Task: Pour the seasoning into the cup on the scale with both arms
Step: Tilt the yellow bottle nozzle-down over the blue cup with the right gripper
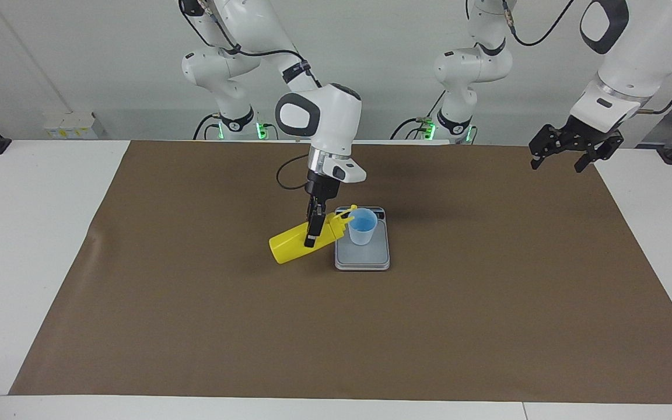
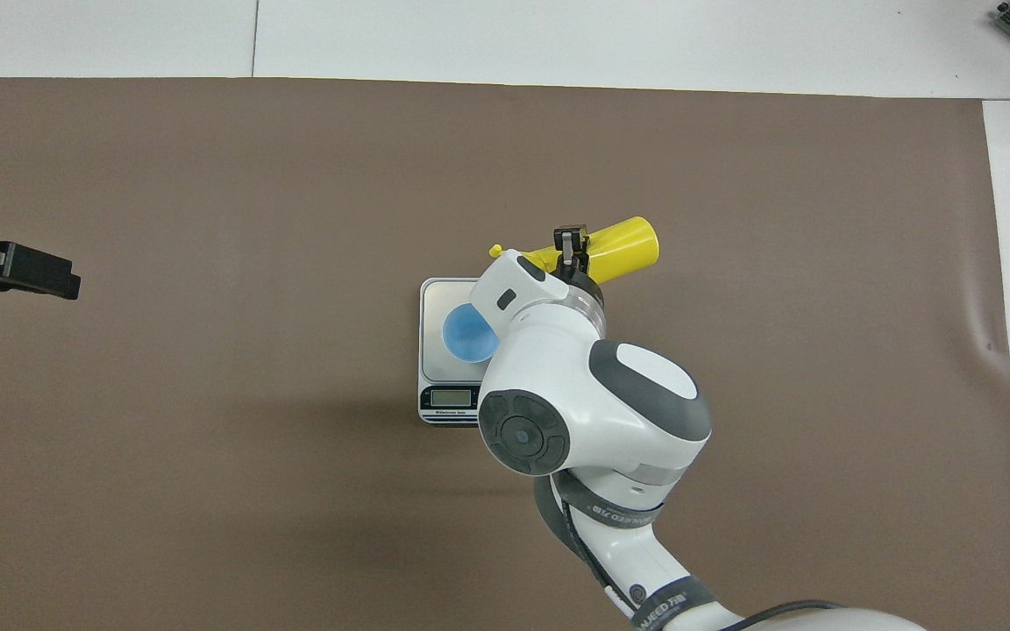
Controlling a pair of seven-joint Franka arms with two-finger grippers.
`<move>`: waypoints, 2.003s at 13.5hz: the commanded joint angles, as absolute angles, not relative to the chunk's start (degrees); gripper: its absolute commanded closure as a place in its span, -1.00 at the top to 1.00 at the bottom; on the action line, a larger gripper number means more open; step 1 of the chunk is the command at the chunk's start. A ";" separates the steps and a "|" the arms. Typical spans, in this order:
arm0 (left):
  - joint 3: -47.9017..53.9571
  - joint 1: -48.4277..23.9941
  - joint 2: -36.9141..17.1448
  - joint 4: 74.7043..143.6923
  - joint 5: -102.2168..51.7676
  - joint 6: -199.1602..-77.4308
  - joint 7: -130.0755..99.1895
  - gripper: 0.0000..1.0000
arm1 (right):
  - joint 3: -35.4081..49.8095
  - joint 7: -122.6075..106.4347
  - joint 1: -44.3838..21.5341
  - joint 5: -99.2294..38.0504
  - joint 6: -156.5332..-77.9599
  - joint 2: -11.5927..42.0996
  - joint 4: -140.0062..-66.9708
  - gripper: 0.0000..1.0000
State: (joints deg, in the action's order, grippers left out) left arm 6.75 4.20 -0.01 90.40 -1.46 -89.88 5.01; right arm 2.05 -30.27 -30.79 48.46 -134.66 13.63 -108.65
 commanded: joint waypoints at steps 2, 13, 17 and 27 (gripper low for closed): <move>6.77 4.75 1.67 92.29 -1.93 -90.44 4.75 1.00 | 2.02 -32.70 -32.42 54.48 -131.59 13.10 -109.16 -1.00; 6.86 4.66 1.67 92.29 -1.93 -90.18 4.66 1.00 | 2.02 -29.82 -40.42 70.91 -115.94 16.61 -107.67 -1.00; 6.85 4.75 1.67 92.29 -1.93 -90.35 4.75 1.00 | 2.02 -26.81 -40.61 72.42 -114.08 16.88 -107.75 -1.00; 6.77 4.92 1.58 92.29 -1.93 -90.88 4.75 1.00 | 2.02 -21.27 -42.80 75.15 -110.83 18.72 -107.75 -1.00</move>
